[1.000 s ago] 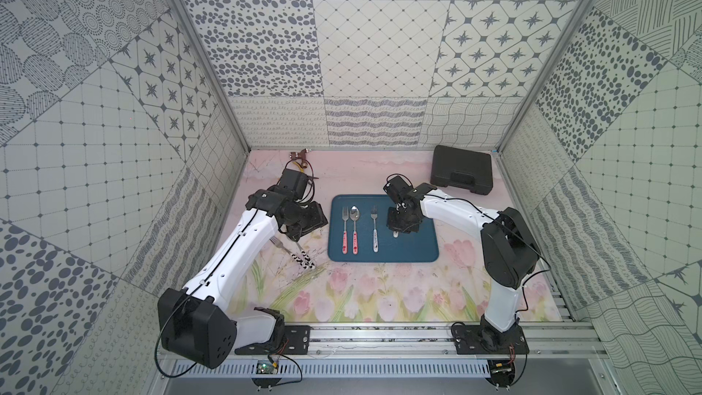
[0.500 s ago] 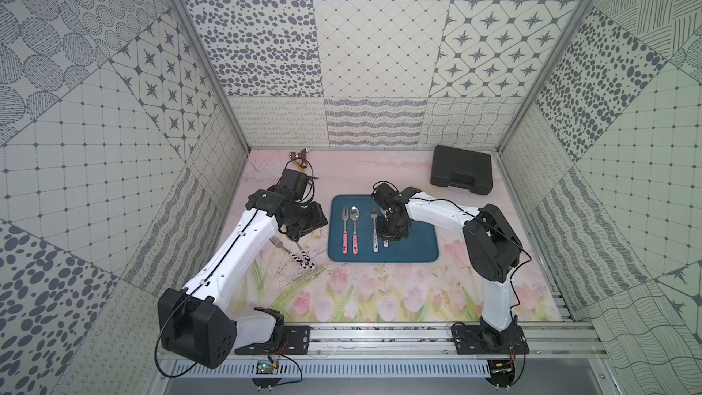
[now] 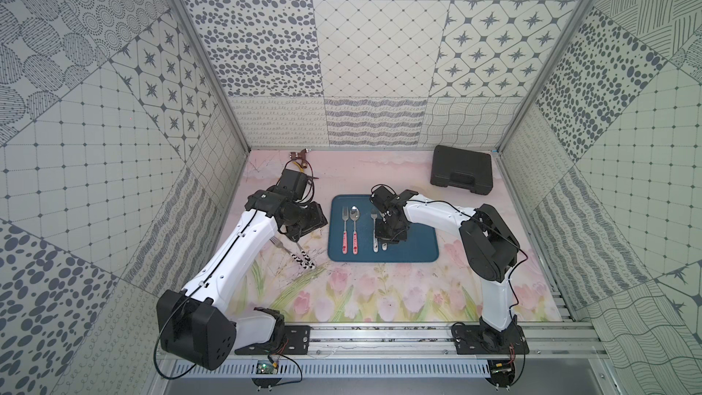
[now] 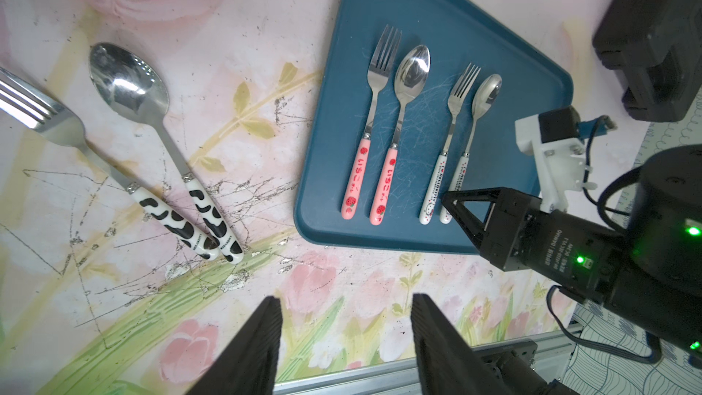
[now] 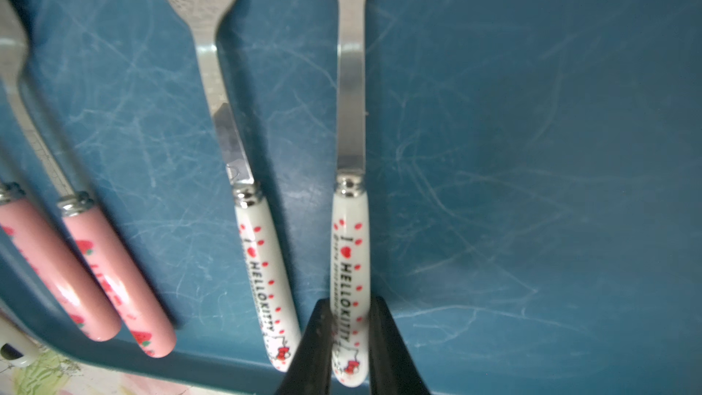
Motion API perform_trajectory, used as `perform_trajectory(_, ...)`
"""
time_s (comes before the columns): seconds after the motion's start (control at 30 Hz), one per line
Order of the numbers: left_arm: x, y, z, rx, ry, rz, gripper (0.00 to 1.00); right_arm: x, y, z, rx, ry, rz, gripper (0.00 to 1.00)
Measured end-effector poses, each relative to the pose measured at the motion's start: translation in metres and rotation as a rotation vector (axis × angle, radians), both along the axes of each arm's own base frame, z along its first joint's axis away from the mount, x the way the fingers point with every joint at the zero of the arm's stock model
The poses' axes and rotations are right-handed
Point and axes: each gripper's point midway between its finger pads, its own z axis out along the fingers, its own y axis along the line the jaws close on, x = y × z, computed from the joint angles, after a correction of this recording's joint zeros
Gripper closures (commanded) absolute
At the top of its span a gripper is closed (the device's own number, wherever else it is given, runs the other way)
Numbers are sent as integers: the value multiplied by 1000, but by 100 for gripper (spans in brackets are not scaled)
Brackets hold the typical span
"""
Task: Set the spoon and fork side by side
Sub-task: Place the spoon on the tray.
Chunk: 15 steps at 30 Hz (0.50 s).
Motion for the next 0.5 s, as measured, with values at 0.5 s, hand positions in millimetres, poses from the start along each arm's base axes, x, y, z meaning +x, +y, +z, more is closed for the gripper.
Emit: perform_trajectory(0.5, -1, 0, 1, -1, -4, 0, 40, -3, 4, -3, 10, 1, -2, 79)
